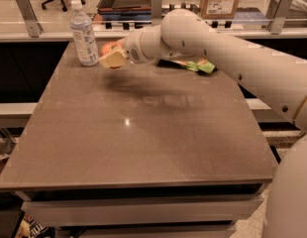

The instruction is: Move apple near blue plastic bottle

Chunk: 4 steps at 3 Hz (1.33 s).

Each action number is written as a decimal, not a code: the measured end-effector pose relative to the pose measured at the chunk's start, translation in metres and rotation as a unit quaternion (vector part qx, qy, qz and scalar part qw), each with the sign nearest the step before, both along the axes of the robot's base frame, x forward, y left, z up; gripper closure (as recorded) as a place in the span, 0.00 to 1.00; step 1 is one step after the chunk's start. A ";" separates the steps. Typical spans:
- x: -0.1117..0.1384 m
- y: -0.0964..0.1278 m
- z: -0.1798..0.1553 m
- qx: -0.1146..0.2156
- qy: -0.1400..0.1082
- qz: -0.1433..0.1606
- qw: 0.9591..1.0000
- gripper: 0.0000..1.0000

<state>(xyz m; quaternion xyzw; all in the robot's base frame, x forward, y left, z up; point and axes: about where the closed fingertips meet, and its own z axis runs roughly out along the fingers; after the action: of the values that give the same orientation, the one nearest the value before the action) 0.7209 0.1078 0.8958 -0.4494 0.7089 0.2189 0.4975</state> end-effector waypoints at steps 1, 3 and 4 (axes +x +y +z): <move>0.019 0.014 -0.024 -0.008 0.004 -0.025 1.000 1.00; 0.028 0.022 -0.054 -0.027 0.032 -0.051 0.998 1.00; 0.028 0.022 -0.052 -0.027 0.032 -0.051 0.998 0.82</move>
Offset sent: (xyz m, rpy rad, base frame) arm 0.0344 0.0204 -0.0780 -0.0816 0.1064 -0.1460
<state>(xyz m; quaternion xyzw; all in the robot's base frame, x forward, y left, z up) 0.7487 0.1297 0.8436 -0.4189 0.7520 0.1887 0.4727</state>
